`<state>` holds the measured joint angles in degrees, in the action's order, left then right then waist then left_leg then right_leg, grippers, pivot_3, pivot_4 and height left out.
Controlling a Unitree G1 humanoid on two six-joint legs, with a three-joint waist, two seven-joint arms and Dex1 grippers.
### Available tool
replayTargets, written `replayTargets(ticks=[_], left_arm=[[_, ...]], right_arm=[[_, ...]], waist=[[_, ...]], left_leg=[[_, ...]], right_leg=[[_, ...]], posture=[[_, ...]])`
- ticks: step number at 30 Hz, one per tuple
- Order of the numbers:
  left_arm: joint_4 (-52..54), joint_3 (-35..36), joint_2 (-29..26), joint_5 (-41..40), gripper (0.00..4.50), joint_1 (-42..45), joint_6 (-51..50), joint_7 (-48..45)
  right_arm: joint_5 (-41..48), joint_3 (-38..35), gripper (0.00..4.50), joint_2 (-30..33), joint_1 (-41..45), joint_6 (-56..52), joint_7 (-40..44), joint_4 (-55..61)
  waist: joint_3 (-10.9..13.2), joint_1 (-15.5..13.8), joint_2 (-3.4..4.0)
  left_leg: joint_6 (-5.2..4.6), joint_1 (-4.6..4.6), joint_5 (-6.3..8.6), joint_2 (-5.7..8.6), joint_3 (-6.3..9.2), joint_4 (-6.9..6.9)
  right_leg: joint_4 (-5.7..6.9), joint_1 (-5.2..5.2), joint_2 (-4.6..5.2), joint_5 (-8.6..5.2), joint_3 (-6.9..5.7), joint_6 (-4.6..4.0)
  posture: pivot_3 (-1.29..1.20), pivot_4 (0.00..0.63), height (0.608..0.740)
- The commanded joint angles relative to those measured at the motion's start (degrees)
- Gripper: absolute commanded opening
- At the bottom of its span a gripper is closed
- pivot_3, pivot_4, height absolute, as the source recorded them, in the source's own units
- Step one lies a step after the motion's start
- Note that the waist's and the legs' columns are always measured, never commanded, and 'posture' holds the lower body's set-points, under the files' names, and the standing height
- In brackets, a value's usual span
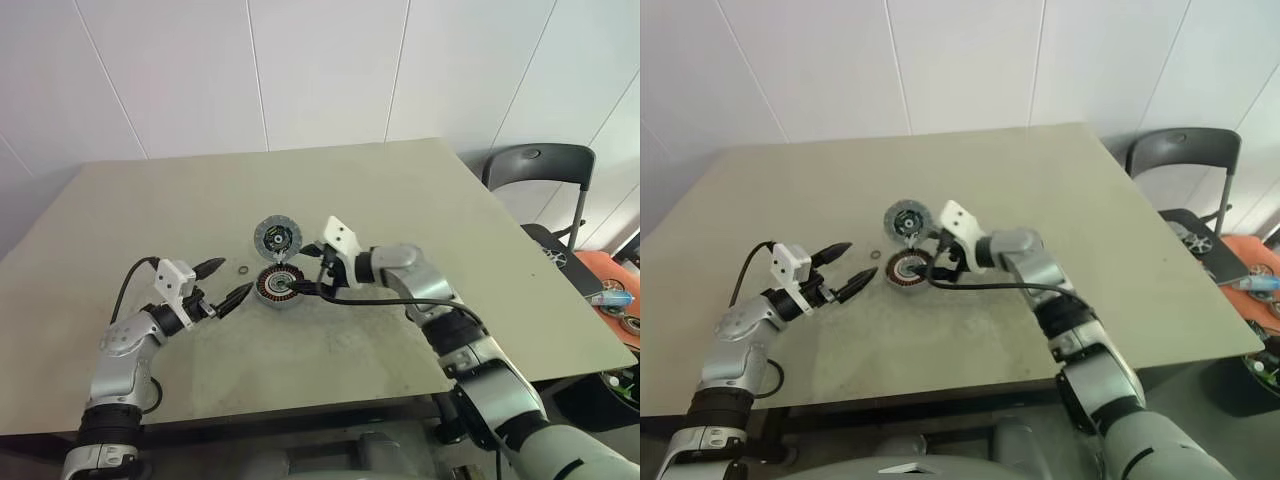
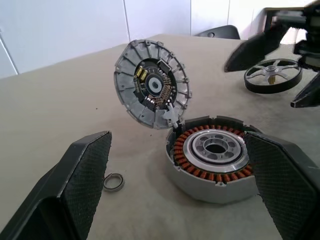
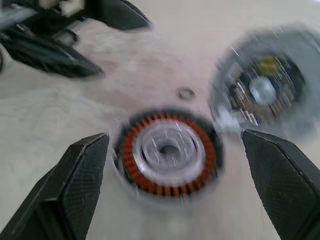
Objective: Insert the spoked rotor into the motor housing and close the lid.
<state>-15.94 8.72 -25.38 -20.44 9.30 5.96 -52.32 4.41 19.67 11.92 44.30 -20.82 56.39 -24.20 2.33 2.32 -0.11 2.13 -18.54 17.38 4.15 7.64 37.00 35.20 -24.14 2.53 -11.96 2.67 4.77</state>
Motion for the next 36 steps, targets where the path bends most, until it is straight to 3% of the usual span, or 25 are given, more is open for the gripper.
replayTargets(ticks=[1,8,12,20,26,36], left_arm=[[0.0,0.4,0.2,0.3,4.49,1.0,1.9,0.5],[-0.4,0.9,0.9,0.5,4.49,0.4,3.5,1.9],[0.0,1.1,0.9,0.4,4.49,-0.4,4.1,2.9],[1.6,1.0,1.0,0.1,4.49,-1.7,4.1,4.3],[1.0,0.8,0.9,0.1,4.49,-1.5,4.2,4.3],[0.3,0.5,0.8,0.2,4.49,-0.9,4.3,3.8]], right_arm=[[-3.2,4.3,4.42,-0.5,6.0,-0.6,4.3,-2.8],[-12.4,15.6,4.42,-0.5,13.0,1.4,12.8,-12.3],[-15.5,18.0,4.42,-2.5,16.2,4.2,14.6,-18.2],[-17.4,14.9,4.42,-8.1,22.0,8.9,12.2,-27.5],[-16.9,13.5,4.42,-9.2,21.3,9.9,14.5,-26.6],[-20.0,14.2,4.42,-9.8,20.4,10.4,11.5,-30.6]], waist=[[0.0,-0.1,0.00],[0.0,-0.2,-0.01],[0.0,0.0,-0.01],[0.0,0.2,0.02],[0.0,0.1,0.02],[0.0,0.2,0.03]], left_leg=[[0.00,-0.01,0.00,0.00,0.00,0.00],[0.00,-0.05,0.00,0.02,0.01,0.00],[0.00,-0.04,0.00,0.02,0.00,0.01],[0.01,-0.03,0.00,0.00,0.04,-0.03],[0.01,-0.11,0.01,0.05,0.06,-0.04],[0.01,-0.11,0.00,0.03,0.07,-0.04]], right_leg=[[0.00,-0.01,0.00,0.00,0.00,0.00],[-0.01,-0.04,0.02,0.06,-0.02,-0.09],[0.06,-0.09,0.01,0.06,-0.02,-0.10],[0.17,-0.17,-0.01,0.12,-0.03,-0.20],[0.12,-0.19,0.03,0.12,-0.05,-0.20],[0.18,-0.22,0.01,0.13,-0.06,-0.21]], posture=[[0.00,0.000,0.740],[0.00,0.000,0.740],[0.00,0.000,0.740],[0.00,0.000,0.740],[0.00,0.000,0.740],[0.00,0.000,0.740]])
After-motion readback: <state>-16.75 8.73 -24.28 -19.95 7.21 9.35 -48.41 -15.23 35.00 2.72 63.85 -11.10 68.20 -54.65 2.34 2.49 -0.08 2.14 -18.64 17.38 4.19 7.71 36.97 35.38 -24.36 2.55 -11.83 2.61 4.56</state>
